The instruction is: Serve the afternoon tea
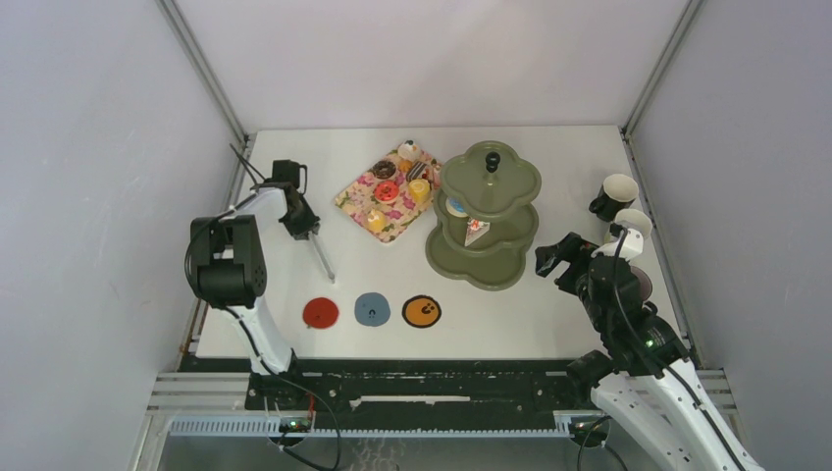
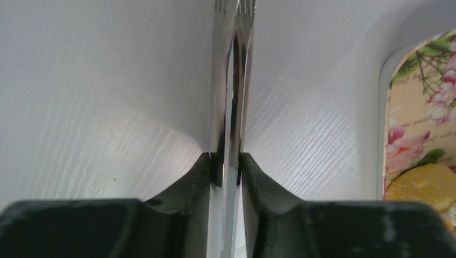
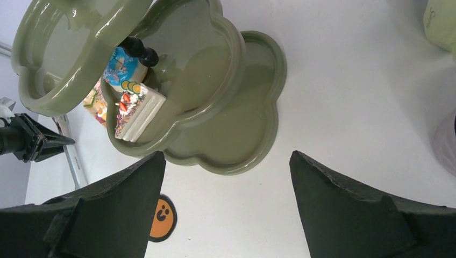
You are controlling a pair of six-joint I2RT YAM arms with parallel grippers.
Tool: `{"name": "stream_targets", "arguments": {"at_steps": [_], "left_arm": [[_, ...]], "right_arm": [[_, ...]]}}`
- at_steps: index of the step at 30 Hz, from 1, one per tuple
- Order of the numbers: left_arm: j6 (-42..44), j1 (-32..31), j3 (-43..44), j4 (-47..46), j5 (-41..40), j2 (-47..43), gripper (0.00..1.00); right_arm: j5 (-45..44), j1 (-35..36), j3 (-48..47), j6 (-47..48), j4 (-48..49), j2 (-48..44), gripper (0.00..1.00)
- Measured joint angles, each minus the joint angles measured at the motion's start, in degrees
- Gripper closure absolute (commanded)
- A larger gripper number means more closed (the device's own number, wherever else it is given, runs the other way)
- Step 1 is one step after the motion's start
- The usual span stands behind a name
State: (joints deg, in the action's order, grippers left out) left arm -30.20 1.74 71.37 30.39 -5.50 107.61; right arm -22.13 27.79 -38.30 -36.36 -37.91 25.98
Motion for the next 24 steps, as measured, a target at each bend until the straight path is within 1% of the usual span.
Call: {"name": "stream_targets", "arguments": {"at_steps": [2,3,7,9,11,15,18,21,24], "left_arm": [[0.17,0.0,0.0,0.02,0.15,-0.22,0.86],[0.46,-0.02,0.0,0.22,0.2,-0.46,0.88],[2.25,-0.07,0.0,1.75,0.42,-3.45,0.88],[3.48,-0.07,0.15,2.8,0.9,-6.34,0.85],[5.05,-0.07,0.85,4.04,2.67,-9.2,0.79],[10.6,-0.2,3.17,6.29,13.44,-15.54,0.74],[14.51,-1.38,4.59,9.14,18.29,-18.8,0.68],[17.29,-3.63,3.48,11.32,20.28,-22.03,0.65],[18.49,-6.64,-0.13,12.74,20.63,-26.08,0.64]], "right_arm": [[0.07,0.0,0.0,0.0,0.0,0.0,0.06],[0.11,0.0,0.0,0.0,0.0,0.0,0.06],[0.17,0.0,0.0,0.0,0.02,0.0,0.06],[0.17,0.0,0.0,0.0,0.07,0.0,0.06],[0.17,0.0,0.0,0.0,0.31,0.07,0.06],[0.2,0.0,0.0,0.0,0.72,0.42,0.06],[0.2,0.0,0.0,-0.04,0.87,0.55,0.06],[0.2,0.0,0.0,-0.07,0.9,0.59,0.06],[0.2,0.0,0.0,-0.07,0.85,0.72,0.06]]}}
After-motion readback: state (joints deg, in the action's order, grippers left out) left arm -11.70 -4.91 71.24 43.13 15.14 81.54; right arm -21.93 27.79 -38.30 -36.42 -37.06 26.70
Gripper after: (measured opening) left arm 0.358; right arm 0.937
